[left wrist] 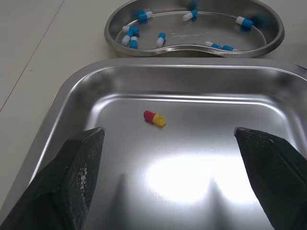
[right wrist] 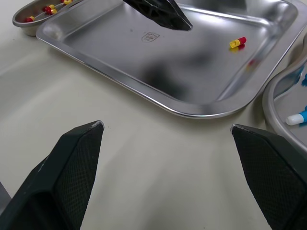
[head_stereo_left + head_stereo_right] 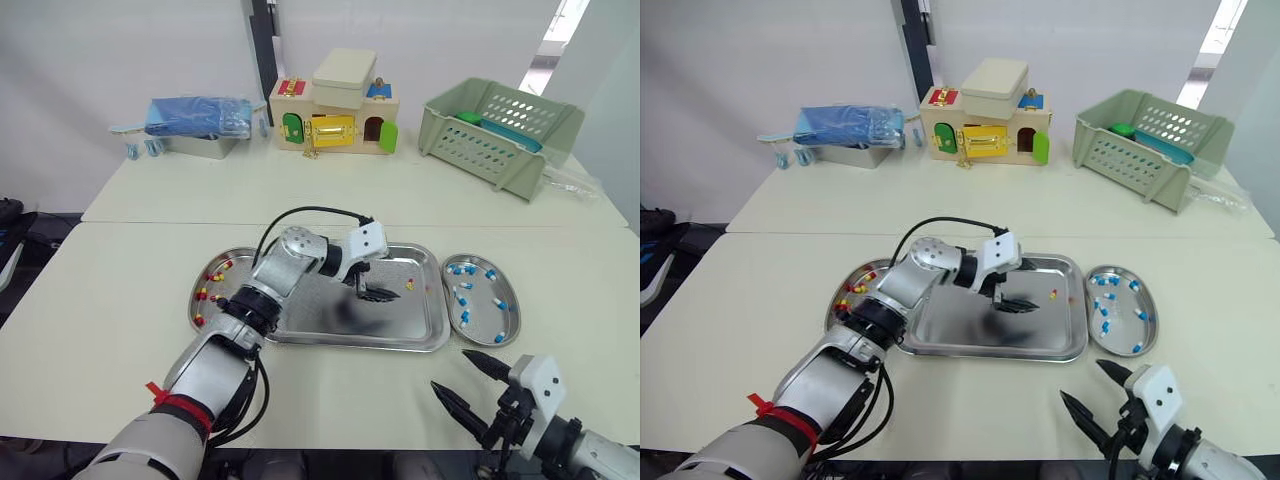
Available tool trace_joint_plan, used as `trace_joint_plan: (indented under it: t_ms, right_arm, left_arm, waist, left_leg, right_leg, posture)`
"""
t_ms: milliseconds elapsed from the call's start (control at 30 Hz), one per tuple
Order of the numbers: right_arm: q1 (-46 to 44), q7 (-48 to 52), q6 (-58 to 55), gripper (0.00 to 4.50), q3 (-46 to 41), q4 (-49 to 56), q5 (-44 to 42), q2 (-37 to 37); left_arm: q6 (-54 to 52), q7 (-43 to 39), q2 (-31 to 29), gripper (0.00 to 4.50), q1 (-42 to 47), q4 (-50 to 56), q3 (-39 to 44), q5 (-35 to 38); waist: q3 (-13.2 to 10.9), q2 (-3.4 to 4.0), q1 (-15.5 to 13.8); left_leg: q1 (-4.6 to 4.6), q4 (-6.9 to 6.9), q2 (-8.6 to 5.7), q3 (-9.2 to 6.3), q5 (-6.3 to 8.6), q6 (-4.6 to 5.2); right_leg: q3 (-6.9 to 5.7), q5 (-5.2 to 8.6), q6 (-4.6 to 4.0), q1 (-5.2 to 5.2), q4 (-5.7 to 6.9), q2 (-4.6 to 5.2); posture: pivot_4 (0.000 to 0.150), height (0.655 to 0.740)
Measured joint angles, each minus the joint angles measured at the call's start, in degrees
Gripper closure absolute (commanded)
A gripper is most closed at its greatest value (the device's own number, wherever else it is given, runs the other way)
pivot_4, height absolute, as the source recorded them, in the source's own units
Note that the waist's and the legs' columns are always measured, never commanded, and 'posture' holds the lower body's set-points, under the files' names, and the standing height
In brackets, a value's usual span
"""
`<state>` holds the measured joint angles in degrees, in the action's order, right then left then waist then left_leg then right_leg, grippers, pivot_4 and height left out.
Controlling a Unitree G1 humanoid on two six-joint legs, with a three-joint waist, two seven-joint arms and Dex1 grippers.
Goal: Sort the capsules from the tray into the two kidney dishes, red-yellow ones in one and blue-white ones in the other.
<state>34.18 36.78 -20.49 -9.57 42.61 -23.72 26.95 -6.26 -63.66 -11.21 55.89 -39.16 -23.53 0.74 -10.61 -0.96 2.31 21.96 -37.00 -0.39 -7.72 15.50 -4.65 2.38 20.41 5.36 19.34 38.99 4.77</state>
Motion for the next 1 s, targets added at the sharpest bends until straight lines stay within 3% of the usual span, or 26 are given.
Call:
trace_joint_plan:
  t_ms: [200,600,700,1000]
  right_arm:
    - [0.0,-1.9,0.0,0.00,1.9,0.6,0.2,-0.5]
    - [0.0,-3.5,0.0,0.00,2.5,1.1,0.1,-0.5]
    - [0.0,-3.6,0.0,0.00,2.5,1.1,0.1,-0.5]
    - [-0.2,-4.3,0.0,0.00,2.9,1.1,0.1,-0.4]
  left_arm:
    - [2.5,3.1,5.4,0.03,3.4,-9.5,0.2,-2.7]
    - [6.5,7.2,9.3,0.03,6.7,-19.9,1.0,-6.9]
    - [6.7,7.4,9.5,0.57,6.9,-20.5,1.5,-7.5]
    - [6.6,8.0,10.1,3.38,7.7,-21.8,1.8,-8.6]
  waist:
    - [0.0,0.00,0.0]
    - [0.0,-0.01,0.0]
    - [0.0,0.00,0.0]
    - [0.0,0.00,0.1]
  left_leg:
    - [-0.01,0.00,-0.01,0.00,0.00,0.00]
    - [-0.01,0.01,-0.01,-0.01,0.00,0.00]
    - [-0.01,0.01,-0.01,-0.01,0.00,0.00]
    - [-0.02,0.00,-0.01,-0.01,0.00,0.00]
  right_leg:
    - [-0.01,0.00,0.00,0.00,0.00,0.00]
    - [0.00,0.00,0.00,0.00,0.01,0.00]
    - [-0.01,0.00,0.01,0.00,0.01,0.00]
    - [0.00,0.00,0.01,0.00,0.02,0.00]
  posture:
    - [0.150,0.7400]
    - [0.150,0.7400]
    - [0.150,0.7400]
    - [0.150,0.7400]
